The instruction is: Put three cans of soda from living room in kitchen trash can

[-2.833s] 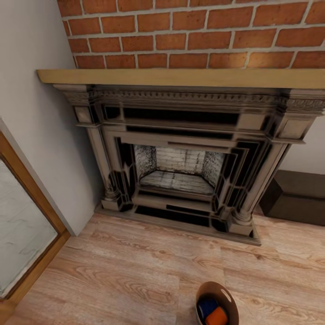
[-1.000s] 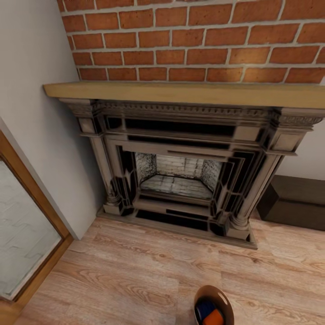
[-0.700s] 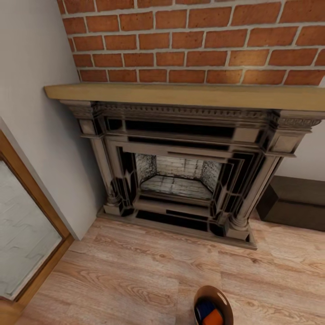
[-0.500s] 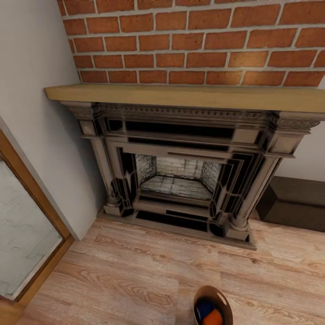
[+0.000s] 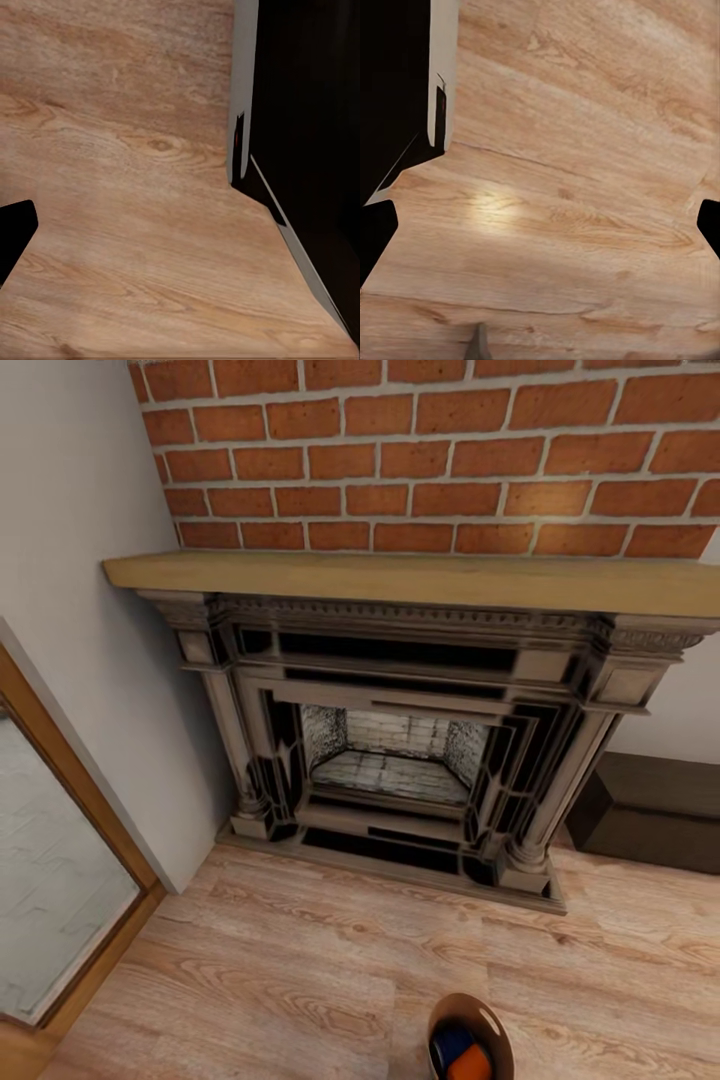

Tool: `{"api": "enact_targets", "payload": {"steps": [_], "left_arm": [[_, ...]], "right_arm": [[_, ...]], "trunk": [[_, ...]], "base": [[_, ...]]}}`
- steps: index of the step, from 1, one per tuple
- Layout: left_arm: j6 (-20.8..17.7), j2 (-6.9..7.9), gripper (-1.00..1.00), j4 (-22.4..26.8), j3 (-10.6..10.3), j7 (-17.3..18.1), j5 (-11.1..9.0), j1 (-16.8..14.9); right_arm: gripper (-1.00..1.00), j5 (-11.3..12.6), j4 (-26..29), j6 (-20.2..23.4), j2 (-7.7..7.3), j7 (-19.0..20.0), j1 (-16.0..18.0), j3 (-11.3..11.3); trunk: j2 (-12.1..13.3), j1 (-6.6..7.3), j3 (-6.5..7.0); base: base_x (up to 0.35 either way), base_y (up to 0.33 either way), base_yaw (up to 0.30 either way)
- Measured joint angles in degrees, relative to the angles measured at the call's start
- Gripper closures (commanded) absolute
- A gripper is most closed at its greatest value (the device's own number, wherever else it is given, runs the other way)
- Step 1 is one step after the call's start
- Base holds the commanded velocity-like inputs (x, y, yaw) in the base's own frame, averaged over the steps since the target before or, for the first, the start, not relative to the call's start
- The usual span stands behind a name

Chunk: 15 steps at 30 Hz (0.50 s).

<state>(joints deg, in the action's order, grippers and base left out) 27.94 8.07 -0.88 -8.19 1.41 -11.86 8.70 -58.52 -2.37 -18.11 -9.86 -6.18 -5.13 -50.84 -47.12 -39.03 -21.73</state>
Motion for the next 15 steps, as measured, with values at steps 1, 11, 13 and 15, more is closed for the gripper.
{"api": "enact_targets", "payload": {"steps": [1, 11, 13, 15], "left_arm": [[-0.27, -0.01, -1.0, 0.0, 0.0, 0.0, 0.0, 0.0], [-2.57, -0.02, -1.0, 0.01, 0.08, 0.0, -0.01, 0.0], [-3.07, 0.0, -1.0, 0.01, 0.09, 0.0, -0.02, 0.0], [-3.2, 0.0, -1.0, 0.0, 0.09, 0.0, -0.02, 0.0]], "right_arm": [[-1.0, 0.0, 0.0, -0.02, 0.0, 0.0, 0.01, -0.13], [-1.0, -0.02, 0.0, 0.0, 0.06, 0.09, 0.01, -1.29], [-1.0, -0.02, 0.0, 0.0, 0.11, 0.1, 0.02, -1.38], [-1.0, -0.02, 0.0, 0.0, 0.13, 0.1, 0.01, -1.4]], "trunk": [[0.4, 0.22, 0.18], [4.41, 2.42, 1.97], [5.21, 2.86, 2.33], [6.02, 3.29, 2.69]], "base": [[0.0, 0.0, 0.0], [0.0, 0.0, 0.0], [0.0, 0.0, 0.0], [0.0, 0.0, 0.0]]}}
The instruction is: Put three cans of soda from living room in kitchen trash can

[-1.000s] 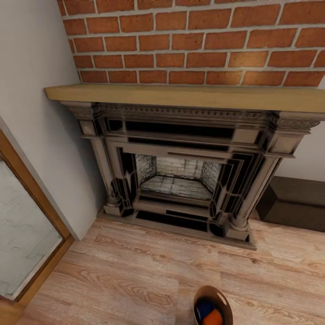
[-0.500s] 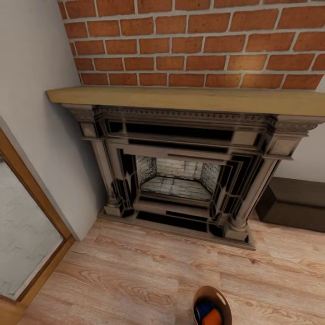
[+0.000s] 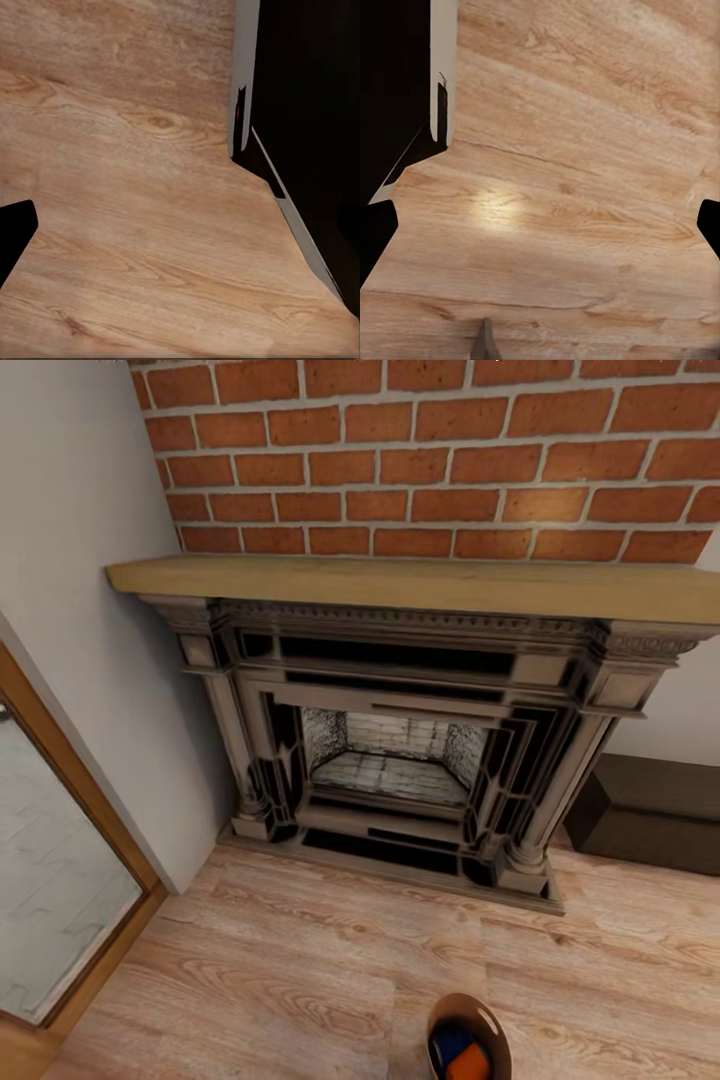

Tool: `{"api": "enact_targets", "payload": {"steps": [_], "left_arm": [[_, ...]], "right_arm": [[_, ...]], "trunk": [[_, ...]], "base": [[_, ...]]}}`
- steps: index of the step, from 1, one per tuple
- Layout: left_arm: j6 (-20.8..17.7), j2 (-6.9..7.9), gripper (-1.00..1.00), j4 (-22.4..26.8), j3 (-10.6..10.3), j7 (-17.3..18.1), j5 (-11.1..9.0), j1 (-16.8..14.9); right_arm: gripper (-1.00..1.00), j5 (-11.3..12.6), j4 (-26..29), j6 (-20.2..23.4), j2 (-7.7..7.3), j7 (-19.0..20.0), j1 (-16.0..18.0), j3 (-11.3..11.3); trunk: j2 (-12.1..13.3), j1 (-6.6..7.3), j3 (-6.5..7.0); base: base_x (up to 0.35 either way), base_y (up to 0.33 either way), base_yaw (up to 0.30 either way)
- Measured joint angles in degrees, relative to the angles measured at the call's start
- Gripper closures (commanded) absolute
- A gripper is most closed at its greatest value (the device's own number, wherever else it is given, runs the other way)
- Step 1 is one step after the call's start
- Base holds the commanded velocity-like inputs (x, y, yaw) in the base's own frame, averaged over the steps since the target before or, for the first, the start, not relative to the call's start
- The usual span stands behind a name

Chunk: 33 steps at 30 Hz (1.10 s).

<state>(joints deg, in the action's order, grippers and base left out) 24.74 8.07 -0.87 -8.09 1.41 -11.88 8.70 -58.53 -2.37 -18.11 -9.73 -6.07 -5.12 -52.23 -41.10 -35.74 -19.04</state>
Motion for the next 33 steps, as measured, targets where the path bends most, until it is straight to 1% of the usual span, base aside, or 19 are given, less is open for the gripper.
{"api": "enact_targets", "payload": {"steps": [11, 17, 19, 22, 29, 33], "left_arm": [[-0.41, -0.1, -1.0, 0.12, 0.04, 0.0, -0.1, 0.0], [-0.04, -0.19, -1.0, 0.33, 0.07, 0.0, -0.22, -0.03], [0.02, -0.22, -1.0, 0.39, 0.08, -0.02, -0.26, -0.1], [-0.11, -0.3, -1.0, 0.41, 0.06, -0.08, -0.25, -0.2], [-0.33, -0.67, -1.0, 0.52, 0.04, -0.35, -0.36, -0.54], [-0.32, -1.34, -1.0, 0.59, -0.08, -0.11, -0.34, -0.65]], "right_arm": [[-1.0, -0.07, 0.04, -0.04, 0.36, 0.04, 0.0, -0.15], [-1.0, -0.17, 0.08, -0.08, 0.57, 0.14, 0.02, -0.93], [-1.0, -0.26, 0.12, 0.0, 0.67, 0.16, 0.02, -1.79], [-1.0, -0.31, 0.15, 0.06, 0.79, 0.14, 0.02, -2.22], [-1.0, -0.35, 0.39, 0.16, 1.23, 0.17, 0.03, -2.55], [-1.0, -0.35, 0.62, 0.17, 1.4, 0.18, 0.03, -2.59]], "trunk": [[4.41, 2.42, 1.97], [6.82, 3.73, 3.05], [6.83, 3.74, 3.06], [6.83, 3.74, 3.06], [6.83, 3.74, 3.06], [6.83, 3.74, 3.06]], "base": [[0.0, 0.0, 0.0], [0.0, 0.0, 0.0], [0.0, 0.0, 0.0], [0.0, 0.0, 0.0], [0.0, 0.0, 0.0], [0.0, 0.0, 0.0]]}}
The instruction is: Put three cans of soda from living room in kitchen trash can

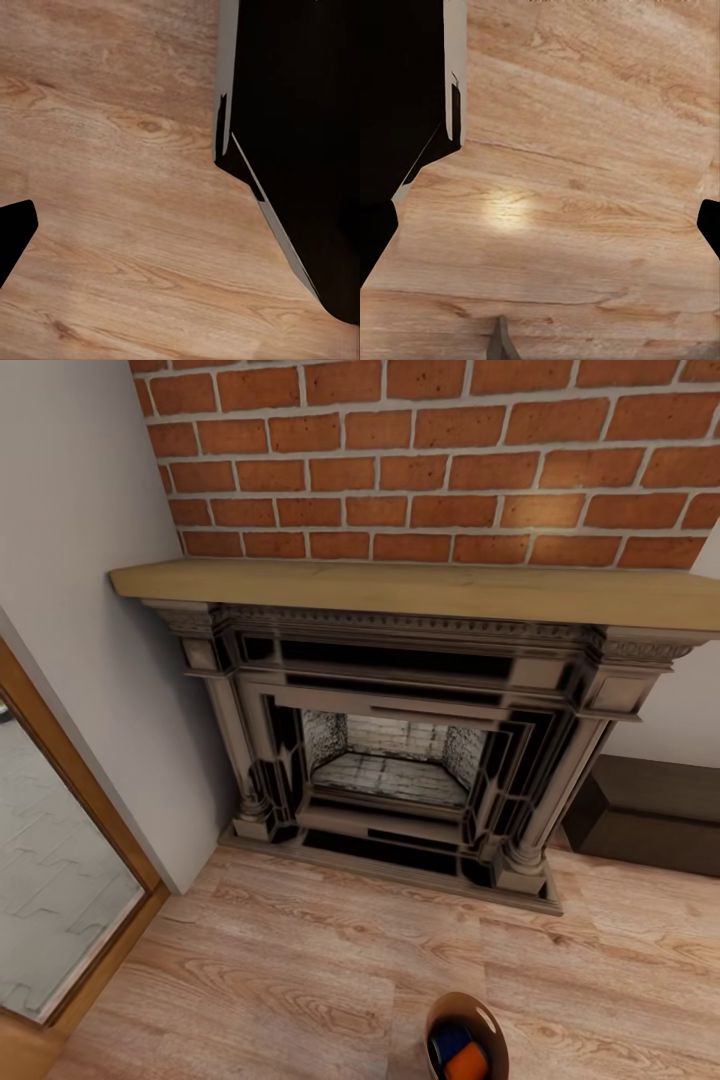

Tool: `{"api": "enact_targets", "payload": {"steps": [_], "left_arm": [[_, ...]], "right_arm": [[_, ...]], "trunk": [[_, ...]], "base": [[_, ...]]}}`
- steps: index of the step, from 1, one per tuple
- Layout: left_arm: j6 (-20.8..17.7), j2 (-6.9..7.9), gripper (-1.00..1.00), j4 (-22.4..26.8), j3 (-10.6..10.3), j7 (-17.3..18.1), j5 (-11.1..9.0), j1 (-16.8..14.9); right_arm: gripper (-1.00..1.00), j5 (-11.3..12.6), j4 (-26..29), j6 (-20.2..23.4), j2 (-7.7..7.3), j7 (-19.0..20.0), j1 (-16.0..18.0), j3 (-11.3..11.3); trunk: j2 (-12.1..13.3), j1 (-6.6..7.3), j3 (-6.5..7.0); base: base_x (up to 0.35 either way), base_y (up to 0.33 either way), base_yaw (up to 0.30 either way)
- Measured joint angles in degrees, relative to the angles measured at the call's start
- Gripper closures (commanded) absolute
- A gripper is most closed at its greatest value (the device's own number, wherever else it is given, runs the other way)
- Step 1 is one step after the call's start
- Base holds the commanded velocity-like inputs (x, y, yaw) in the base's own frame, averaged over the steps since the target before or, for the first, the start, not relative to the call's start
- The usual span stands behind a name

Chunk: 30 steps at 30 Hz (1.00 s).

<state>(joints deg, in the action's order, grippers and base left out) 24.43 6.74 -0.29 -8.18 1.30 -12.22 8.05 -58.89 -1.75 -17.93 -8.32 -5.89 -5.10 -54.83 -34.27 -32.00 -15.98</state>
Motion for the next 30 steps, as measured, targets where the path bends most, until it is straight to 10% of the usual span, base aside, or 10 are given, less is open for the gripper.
{"api": "enact_targets", "payload": {"steps": [30], "left_arm": [[0.09, -0.41, -1.0, 0.11, -0.17, -0.07, -0.08, -0.23]], "right_arm": [[-1.0, -0.09, 0.08, 0.09, 1.19, 0.09, 0.02, 0.13]], "trunk": [[0.0, 0.0, 0.0]], "base": [[0.0, 0.0, 0.0]]}}
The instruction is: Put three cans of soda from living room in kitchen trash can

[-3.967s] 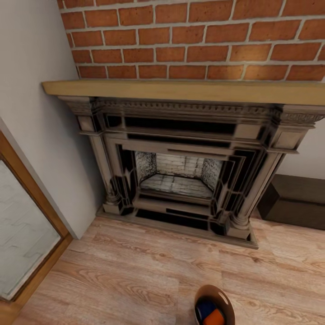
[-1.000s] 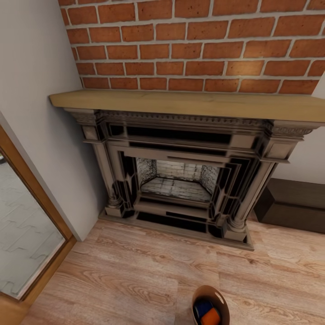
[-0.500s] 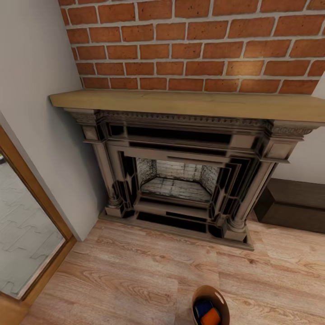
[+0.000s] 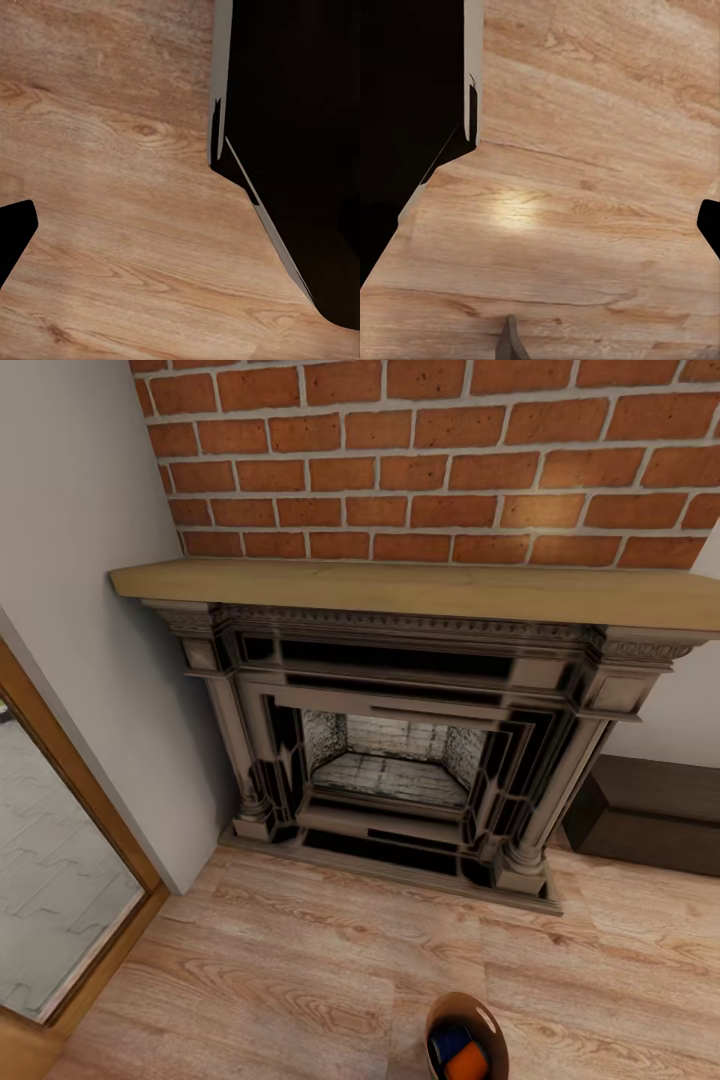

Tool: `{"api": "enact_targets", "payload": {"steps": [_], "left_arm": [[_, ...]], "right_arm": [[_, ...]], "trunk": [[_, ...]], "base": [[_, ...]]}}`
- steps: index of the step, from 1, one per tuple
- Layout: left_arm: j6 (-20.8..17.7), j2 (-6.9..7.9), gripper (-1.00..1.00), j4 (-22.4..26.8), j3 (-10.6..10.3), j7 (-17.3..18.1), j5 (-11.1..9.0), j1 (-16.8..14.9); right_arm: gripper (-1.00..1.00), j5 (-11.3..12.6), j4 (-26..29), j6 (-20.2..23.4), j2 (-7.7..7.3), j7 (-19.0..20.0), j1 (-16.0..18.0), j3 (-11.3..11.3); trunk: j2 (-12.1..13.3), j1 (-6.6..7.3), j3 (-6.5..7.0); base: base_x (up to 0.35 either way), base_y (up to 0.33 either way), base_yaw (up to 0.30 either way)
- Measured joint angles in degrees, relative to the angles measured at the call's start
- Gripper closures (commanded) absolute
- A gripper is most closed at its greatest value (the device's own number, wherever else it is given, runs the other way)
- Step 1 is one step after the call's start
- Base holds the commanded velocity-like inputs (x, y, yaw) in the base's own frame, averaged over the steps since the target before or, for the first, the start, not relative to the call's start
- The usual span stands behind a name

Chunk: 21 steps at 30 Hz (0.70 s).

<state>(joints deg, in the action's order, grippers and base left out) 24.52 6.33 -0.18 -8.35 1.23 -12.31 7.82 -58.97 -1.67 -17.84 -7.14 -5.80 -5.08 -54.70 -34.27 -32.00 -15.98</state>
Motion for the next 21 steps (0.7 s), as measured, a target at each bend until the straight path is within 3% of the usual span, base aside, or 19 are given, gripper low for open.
{"api": "enact_targets", "payload": {"steps": [21], "left_arm": [[0.0, 0.0, -1.0, 0.0, 0.0, 0.0, 0.02, 0.0]], "right_arm": [[-1.0, 0.0, -0.01, 0.0, 0.02, 0.0, -0.01, -0.06]], "trunk": [[0.0, 0.0, 0.0]], "base": [[0.0, 0.0, 0.0]]}}
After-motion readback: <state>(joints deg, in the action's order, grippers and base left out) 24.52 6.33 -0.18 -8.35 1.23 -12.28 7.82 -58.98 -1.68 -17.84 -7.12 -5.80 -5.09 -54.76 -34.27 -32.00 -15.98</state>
